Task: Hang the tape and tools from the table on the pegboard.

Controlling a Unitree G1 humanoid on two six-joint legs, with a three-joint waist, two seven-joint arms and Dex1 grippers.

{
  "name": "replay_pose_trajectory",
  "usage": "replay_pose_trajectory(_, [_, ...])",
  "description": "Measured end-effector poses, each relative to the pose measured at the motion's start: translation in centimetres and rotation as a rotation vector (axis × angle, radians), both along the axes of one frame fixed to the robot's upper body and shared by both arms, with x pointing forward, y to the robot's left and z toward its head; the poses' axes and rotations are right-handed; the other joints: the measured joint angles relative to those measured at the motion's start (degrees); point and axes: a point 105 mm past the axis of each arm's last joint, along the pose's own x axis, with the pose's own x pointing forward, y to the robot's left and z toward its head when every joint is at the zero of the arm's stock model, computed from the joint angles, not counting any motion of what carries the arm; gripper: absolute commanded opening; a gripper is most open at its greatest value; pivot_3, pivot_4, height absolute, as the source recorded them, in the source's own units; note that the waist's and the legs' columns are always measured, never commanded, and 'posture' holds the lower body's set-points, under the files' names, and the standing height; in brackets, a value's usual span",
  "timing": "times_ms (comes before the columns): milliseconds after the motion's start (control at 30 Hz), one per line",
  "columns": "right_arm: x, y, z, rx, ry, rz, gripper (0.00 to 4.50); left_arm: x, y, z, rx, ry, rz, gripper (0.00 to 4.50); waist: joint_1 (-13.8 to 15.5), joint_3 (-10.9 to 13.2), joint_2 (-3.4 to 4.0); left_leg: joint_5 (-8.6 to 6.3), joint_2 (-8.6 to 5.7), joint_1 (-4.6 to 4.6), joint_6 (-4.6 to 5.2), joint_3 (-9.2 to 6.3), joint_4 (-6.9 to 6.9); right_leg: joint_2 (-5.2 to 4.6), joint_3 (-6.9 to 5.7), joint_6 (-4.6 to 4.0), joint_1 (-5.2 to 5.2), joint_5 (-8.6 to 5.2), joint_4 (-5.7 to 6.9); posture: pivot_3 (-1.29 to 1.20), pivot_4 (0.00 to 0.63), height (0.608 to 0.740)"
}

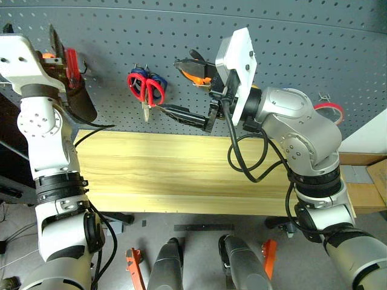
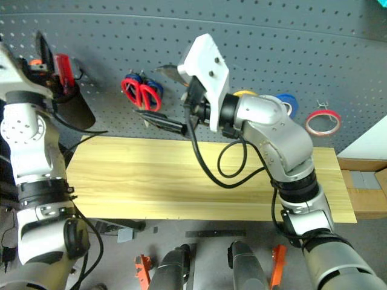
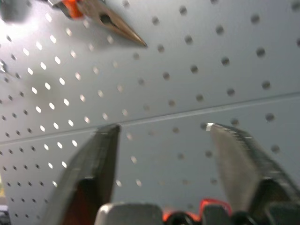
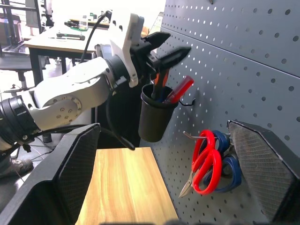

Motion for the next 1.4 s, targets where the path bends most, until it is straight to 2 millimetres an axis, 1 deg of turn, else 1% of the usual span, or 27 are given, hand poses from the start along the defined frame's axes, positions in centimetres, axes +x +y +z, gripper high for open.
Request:
replay_pose_trajectory(100, [0.0,0.0,0.0,0.000,0.000,-0.001,4.50,0.2,-0.3,-0.1,-0.009,-0.001,-0.012,4.49,0.0,0.0,0.00,0.00,0.00,0.00,0.00,0.00,0.00,0.00,0.00,0.00,0.00,0.00,0.00,-0.11,0.194,0.740])
replay_pose_trajectory(200, [0.0,-0.1,0.0,-0.001,-0.001,-0.003,4.50,0.1,-0.6,0.3,-0.021,-0.020,-0.028,4.49,0.0,0.0,0.00,0.00,0.00,0.00,0.00,0.00,0.00,0.00,0.00,0.00,0.00,0.00,0.01,-0.11,0.193,0.740])
replay_pose_trajectory(267, [0.0,-0.1,0.0,0.001,-0.001,-0.005,4.50,-0.1,-1.2,0.8,-0.020,-0.040,-0.049,4.49,0.0,0.0,-0.01,0.01,0.00,0.00,-0.01,0.00,0.01,-0.01,0.01,0.00,0.00,0.00,0.01,-0.11,0.192,0.740])
replay_pose_trajectory(333, [-0.1,-0.5,0.0,0.008,0.007,-0.003,4.50,-0.6,-2.5,1.8,0.018,-0.065,-0.098,4.49,0.0,0.0,-0.01,0.02,0.00,-0.01,-0.04,0.00,0.01,-0.01,0.00,0.00,0.01,0.00,0.01,-0.10,0.192,0.740])
replay_pose_trajectory(433, [-0.4,-1.9,-0.3,0.022,0.045,0.000,4.50,-1.7,-5.7,3.4,0.116,-0.104,-0.217,4.49,0.1,-0.1,0.00,0.03,-0.03,-0.01,-0.04,-0.01,0.01,-0.03,0.01,0.00,0.04,0.00,-0.03,-0.09,0.188,0.740])
replay_pose_trajectory(500, [-0.8,-3.3,-0.6,0.028,0.093,0.013,4.50,-2.4,-8.0,3.9,0.193,-0.090,-0.324,4.49,0.1,-0.3,0.03,0.01,-0.02,0.00,-0.03,0.00,0.00,-0.03,0.01,0.00,0.06,0.00,-0.04,-0.08,0.183,0.740])
replay_pose_trajectory(533, [-1.1,-4.0,-0.9,0.028,0.118,0.017,4.50,-2.7,-9.3,3.6,0.233,-0.059,-0.395,4.49,0.1,-0.4,0.09,0.01,-0.01,-0.01,-0.02,0.01,-0.03,-0.03,0.02,0.00,0.06,0.00,-0.06,-0.08,0.181,0.740])
replay_pose_trajectory(600, [-1.5,-5.5,-1.7,0.020,0.166,0.005,4.50,-3.2,-11.7,2.3,0.310,0.026,-0.530,4.49,0.0,-0.8,0.36,-0.01,-0.01,0.06,0.01,0.05,-0.04,-0.02,0.06,0.00,0.11,0.00,-0.06,-0.07,0.172,0.740])
replay_pose_trajectory(667, [-1.8,-6.6,-3.2,-0.013,0.206,-0.020,4.50,-3.6,-13.7,0.2,0.342,0.127,-0.647,4.49,0.0,-1.2,0.57,-0.07,0.01,0.14,0.13,0.06,-0.03,0.01,0.08,0.00,0.16,0.00,-0.03,-0.06,0.160,0.740])
replay_pose_trajectory(733, [-2.0,-7.3,-4.8,-0.048,0.242,-0.046,4.50,-4.0,-14.9,-1.5,0.334,0.206,-0.728,4.49,-0.1,-1.3,0.63,-0.05,-0.01,0.33,0.17,0.15,-0.02,0.08,0.18,0.00,0.24,0.00,0.12,-0.06,0.148,0.740])
replay_pose_trajectory(800, [-2.2,-8.0,-6.2,-0.078,0.271,-0.073,4.50,-4.5,-15.5,-3.3,0.304,0.287,-0.784,4.49,-0.1,-1.6,0.64,-0.05,-0.01,0.68,0.18,0.23,-0.04,0.12,0.27,-0.01,0.47,-0.01,0.27,-0.05,0.133,0.740])
replay_pose_trajectory(867, [-2.4,-8.9,-8.6,-0.104,0.331,-0.118,4.50,-5.1,-16.2,-6.8,0.273,0.430,-0.830,4.49,-0.1,-2.3,0.91,-0.07,0.00,1.23,0.19,0.22,-0.12,0.20,0.24,-0.02,1.17,-0.04,0.04,-0.05,0.127,0.740])
replay_pose_trajectory(933, [-2.5,-9.2,-10.7,-0.116,0.382,-0.149,4.50,-5.3,-16.7,-10.6,0.231,0.581,-0.844,4.49,-0.1,-3.0,1.08,-0.07,-0.04,1.35,0.20,0.23,-0.11,0.25,0.26,-0.01,1.31,-0.04,-0.08,-0.06,0.109,0.740])
replay_pose_trajectory(1000, [-2.3,-9.5,-12.7,-0.110,0.426,-0.197,4.50,-5.2,-16.5,-14.0,0.149,0.696,-0.799,4.49,0.0,-3.8,1.05,-0.07,-0.07,1.71,0.20,0.23,-0.09,0.29,0.27,0.00,1.69,-0.04,-0.17,-0.06,0.102,0.740])
replay_pose_trajectory(1033, [-1.9,-9.7,-13.5,-0.093,0.440,-0.233,4.50,-5.3,-16.2,-15.3,0.105,0.732,-0.772,4.49,0.0,-4.1,1.03,-0.08,-0.06,2.00,0.20,0.25,-0.10,0.32,0.28,0.02,1.98,-0.07,-0.23,-0.06,0.099,0.740])
replay_pose_trajectory(1067, [-1.2,-10.1,-14.6,-0.076,0.462,-0.290,4.50,-5.4,-16.0,-16.8,0.055,0.769,-0.754,4.49,0.0,-4.5,0.97,-0.08,-0.06,2.17,0.20,0.28,-0.09,0.34,0.30,0.21,2.15,-0.18,-0.24,-0.06,0.096,0.740])
replay_pose_trajectory(1100, [-0.6,-10.5,-15.3,-0.066,0.470,-0.337,4.50,-5.6,-16.0,-17.4,0.030,0.785,-0.748,4.49,0.0,-4.7,0.91,-0.07,-0.06,2.23,0.21,0.30,-0.08,0.34,0.31,0.18,2.18,-0.16,-0.24,-0.06,0.087,0.740])
replay_pose_trajectory(1167, [1.3,-11.7,-16.8,0.005,0.472,-0.484,4.50,-5.6,-15.5,-18.6,-0.019,0.798,-0.723,4.49,0.1,-5.4,0.78,0.01,0.01,2.34,0.28,0.36,-0.07,0.40,0.30,0.08,2.26,-0.05,-0.23,-0.06,0.075,0.740])
replay_pose_trajectory(1233, [3.0,-13.6,-19.2,0.077,0.475,-0.669,4.50,-5.2,-14.4,-20.3,-0.080,0.808,-0.659,4.49,0.1,-6.6,0.87,0.02,0.02,2.69,0.30,0.45,-0.12,0.41,0.35,0.06,2.59,-0.05,-0.25,-0.06,0.067,0.740])
replay_pose_trajectory(1267, [3.5,-14.6,-20.4,0.088,0.489,-0.740,4.50,-5.1,-13.7,-21.2,-0.112,0.823,-0.631,4.49,0.0,-6.7,0.94,0.00,0.04,3.06,0.29,0.47,-0.17,0.41,0.34,-0.02,3.02,-0.11,-0.35,-0.06,0.063,0.740])
replay_pose_trajectory(1300, [3.7,-15.7,-21.5,0.089,0.493,-0.800,4.50,-5.0,-13.0,-22.0,-0.140,0.837,-0.602,4.49,0.0,-6.9,1.06,0.00,0.04,3.17,0.29,0.48,-0.19,0.41,0.36,-0.31,3.13,-0.28,-0.45,-0.07,0.055,0.740])
replay_pose_trajectory(1333, [3.8,-16.3,-22.4,0.086,0.495,-0.842,4.50,-4.9,-12.4,-22.8,-0.160,0.846,-0.574,4.49,0.0,-7.1,1.13,0.00,0.04,3.17,0.29,0.51,-0.18,0.40,0.40,-0.31,3.13,-0.28,-0.45,-0.07,0.050,0.740])
replay_pose_trajectory(1400, [3.9,-17.1,-24.0,0.103,0.508,-0.901,4.50,-4.8,-11.3,-24.4,-0.176,0.866,-0.519,4.49,0.0,-7.9,1.17,0.00,0.04,3.18,0.29,0.55,-0.21,0.41,0.43,-0.31,3.11,-0.28,-0.44,-0.07,0.042,0.740])
